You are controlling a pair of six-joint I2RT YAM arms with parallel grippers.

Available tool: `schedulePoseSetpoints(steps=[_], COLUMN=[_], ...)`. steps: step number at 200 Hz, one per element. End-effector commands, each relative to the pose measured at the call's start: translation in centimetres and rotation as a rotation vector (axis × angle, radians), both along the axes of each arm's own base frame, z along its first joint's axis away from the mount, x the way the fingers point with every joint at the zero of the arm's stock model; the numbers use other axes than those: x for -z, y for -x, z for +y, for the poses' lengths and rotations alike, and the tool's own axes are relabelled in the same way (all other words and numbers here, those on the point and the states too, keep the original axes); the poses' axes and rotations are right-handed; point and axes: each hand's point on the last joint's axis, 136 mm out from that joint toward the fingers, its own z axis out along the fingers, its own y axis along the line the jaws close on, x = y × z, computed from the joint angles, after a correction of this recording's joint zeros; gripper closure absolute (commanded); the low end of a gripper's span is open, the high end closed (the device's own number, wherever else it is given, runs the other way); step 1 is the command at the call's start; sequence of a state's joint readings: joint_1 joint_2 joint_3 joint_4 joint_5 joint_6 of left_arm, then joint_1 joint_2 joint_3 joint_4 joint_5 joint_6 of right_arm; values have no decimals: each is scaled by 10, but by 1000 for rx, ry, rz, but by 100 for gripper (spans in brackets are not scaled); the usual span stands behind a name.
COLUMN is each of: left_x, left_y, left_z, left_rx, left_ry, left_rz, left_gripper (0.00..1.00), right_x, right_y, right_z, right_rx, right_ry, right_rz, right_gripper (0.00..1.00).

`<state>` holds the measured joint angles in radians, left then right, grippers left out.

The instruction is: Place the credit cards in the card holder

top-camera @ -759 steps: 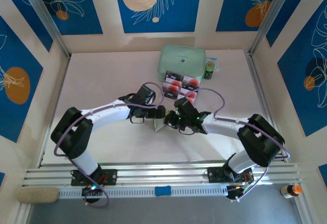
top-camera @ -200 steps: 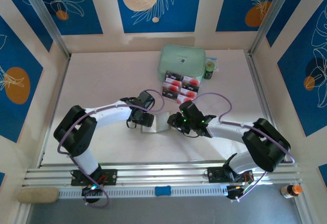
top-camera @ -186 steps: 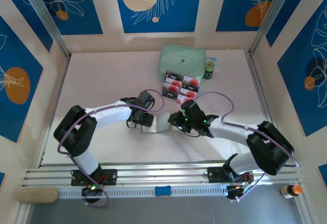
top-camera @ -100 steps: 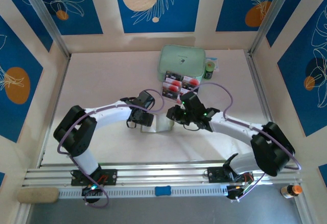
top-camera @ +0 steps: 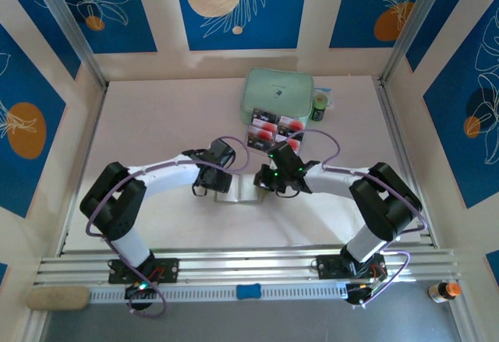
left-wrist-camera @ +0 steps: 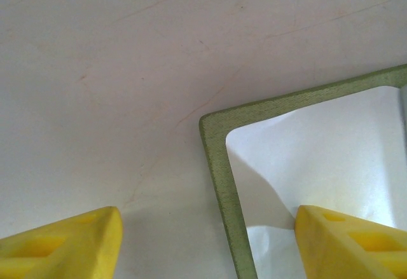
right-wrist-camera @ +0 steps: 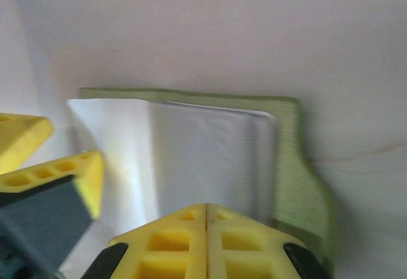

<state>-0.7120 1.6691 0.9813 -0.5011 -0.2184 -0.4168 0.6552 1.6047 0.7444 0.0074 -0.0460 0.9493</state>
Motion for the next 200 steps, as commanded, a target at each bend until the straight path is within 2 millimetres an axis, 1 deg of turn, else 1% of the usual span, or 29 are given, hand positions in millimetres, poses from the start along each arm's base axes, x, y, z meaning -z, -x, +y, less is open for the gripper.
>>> schedulePoseSetpoints(steps=[1, 23, 56, 86, 118, 137, 154, 173, 200], left_x=[1, 6, 12, 1, -15, -22, -25, -24, -20], left_y=[2, 4, 6, 3, -1, -2, -2, -2, 1], left_z=[6, 9, 12, 5, -7, -12, -16, -16, -18], left_rx=[-6, -8, -9, -16, -27, -31, -32, -34, -32], left_ry=[-22, -36, -58, -18, 51, 80, 96, 99, 99], left_rz=[-10, 0, 21, 7, -6, -10, -14, -8, 3], left_gripper=[31, 32, 34, 33, 33, 32, 31, 30, 28], right_x=[18, 27, 24, 11, -9, -17, -19, -19, -13], right_y=[7, 11, 12, 9, 3, 0, -3, -6, -7], right_z=[-7, -9, -7, -6, -4, -2, 1, 5, 10], right_rx=[-3, -8, -18, -35, -55, -68, -79, -90, -104], right_ry=[11, 18, 7, 4, 7, 10, 8, 5, 6], right_rz=[40, 60, 60, 32, -20, -41, -46, -44, -27], right_gripper=[96, 98, 98, 98, 98, 98, 97, 95, 95])
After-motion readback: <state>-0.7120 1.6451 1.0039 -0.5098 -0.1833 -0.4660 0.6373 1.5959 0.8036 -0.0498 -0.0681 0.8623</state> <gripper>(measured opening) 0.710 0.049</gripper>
